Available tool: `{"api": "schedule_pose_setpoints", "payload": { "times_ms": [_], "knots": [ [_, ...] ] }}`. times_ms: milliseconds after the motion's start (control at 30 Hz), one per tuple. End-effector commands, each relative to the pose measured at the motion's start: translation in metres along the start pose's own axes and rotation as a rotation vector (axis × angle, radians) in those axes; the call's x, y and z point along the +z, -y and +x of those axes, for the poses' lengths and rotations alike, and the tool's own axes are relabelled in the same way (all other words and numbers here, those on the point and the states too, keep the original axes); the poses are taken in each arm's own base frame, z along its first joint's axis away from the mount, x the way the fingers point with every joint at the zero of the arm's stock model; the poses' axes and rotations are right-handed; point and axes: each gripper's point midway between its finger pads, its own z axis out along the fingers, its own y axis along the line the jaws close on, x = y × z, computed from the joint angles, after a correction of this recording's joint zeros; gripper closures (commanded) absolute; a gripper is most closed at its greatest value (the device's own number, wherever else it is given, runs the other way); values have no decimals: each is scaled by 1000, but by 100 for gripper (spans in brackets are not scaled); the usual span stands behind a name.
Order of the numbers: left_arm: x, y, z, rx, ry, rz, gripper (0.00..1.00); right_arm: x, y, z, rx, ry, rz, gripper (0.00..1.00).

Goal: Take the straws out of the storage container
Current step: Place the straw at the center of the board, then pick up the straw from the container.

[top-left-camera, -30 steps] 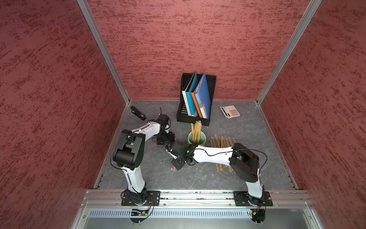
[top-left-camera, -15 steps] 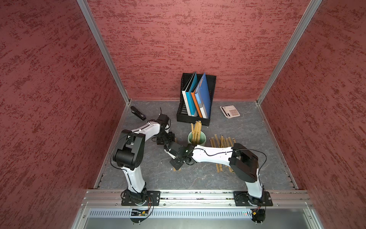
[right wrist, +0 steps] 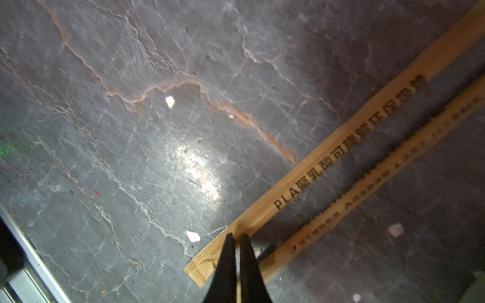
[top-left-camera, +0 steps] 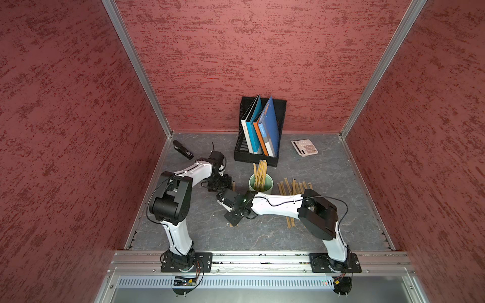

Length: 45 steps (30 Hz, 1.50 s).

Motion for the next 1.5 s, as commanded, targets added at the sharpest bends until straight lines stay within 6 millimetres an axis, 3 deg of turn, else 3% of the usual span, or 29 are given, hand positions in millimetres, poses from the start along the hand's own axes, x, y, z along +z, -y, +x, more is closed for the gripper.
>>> {"api": "schedule_pose_setpoints", "payload": {
  "times_ms": [0,167,267,467,633,800,933,1233,1333,1467],
  "knots": [
    [8,-14,16,-23,-73,-45,22,8,-3,8,-9,-42,-3,100],
    [-15,-9,4,-20,-13,-44,21,7,-2,7,-6,-35,6,100],
    [-31,-5,-4,-17,39,-38,21,-6,-2,-2,-2,21,15,100],
    [-58,-4,-21,-32,159,-22,20,-74,-4,-42,-13,215,32,97],
    [-75,-2,-30,-52,230,7,20,-136,-2,-61,-10,318,69,91],
    [-82,9,-30,-61,270,91,20,-191,27,-62,80,369,189,79],
    [-93,29,-30,-51,342,226,20,-216,61,-53,191,325,269,69],
    [-133,51,-28,-11,515,368,17,-225,141,-21,487,337,240,63],
    [-140,55,-27,1,539,386,16,-221,154,-19,505,334,208,63],
    [-134,53,-25,-8,517,376,16,-211,167,-16,499,297,214,63]
  ]
}}
